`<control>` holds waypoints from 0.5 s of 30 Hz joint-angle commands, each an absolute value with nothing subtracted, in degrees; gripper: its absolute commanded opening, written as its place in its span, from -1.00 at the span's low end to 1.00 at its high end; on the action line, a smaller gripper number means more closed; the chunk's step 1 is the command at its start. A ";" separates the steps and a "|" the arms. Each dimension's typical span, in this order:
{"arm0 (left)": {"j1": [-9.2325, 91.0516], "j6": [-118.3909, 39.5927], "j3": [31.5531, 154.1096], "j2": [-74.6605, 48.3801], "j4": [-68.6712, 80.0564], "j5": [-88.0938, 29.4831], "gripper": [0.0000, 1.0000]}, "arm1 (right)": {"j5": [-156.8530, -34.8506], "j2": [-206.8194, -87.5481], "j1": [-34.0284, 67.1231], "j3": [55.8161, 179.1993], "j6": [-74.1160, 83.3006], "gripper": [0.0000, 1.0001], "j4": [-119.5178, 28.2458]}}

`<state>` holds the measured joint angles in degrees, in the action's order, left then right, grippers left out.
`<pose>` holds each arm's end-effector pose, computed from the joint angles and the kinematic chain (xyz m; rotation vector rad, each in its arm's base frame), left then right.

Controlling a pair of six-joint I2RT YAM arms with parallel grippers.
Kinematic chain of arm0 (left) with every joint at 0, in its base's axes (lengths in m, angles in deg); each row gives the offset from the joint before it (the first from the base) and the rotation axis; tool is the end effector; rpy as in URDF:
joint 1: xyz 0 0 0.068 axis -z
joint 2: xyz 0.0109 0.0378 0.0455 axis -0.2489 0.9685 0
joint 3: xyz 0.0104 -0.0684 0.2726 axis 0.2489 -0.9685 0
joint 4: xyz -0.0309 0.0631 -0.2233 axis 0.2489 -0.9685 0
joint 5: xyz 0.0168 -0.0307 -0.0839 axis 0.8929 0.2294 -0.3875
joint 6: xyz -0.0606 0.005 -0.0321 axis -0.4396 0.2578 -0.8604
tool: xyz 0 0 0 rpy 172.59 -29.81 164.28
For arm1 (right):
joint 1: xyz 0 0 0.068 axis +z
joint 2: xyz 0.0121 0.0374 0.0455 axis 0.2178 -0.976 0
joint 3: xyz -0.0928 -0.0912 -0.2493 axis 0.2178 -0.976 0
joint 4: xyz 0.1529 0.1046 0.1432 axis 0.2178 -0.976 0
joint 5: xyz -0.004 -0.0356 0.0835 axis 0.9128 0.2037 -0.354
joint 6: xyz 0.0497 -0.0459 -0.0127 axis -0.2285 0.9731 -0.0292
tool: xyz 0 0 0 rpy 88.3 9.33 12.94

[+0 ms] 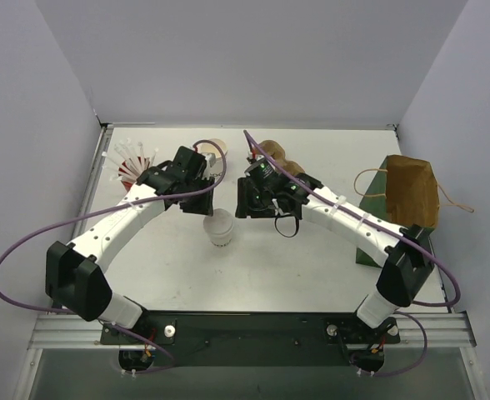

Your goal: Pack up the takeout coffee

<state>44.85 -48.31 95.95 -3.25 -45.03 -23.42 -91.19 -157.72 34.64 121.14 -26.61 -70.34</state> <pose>0.2468 -0.1478 0.2963 0.2442 2.6292 -0.3684 0.2381 0.2615 0.3194 -0.2205 2.3611 0.8346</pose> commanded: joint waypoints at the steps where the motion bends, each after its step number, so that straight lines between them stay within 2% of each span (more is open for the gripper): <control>1: 44.03 -48.12 97.22 -6.37 -43.43 -23.59 -0.19 | -88.47 -159.53 35.67 124.84 -25.42 -0.12 -72.29; 15: 42.01 -48.04 91.77 -8.13 -39.92 -26.23 -0.24 | -86.72 -167.17 38.48 130.55 -25.15 -0.29 -73.52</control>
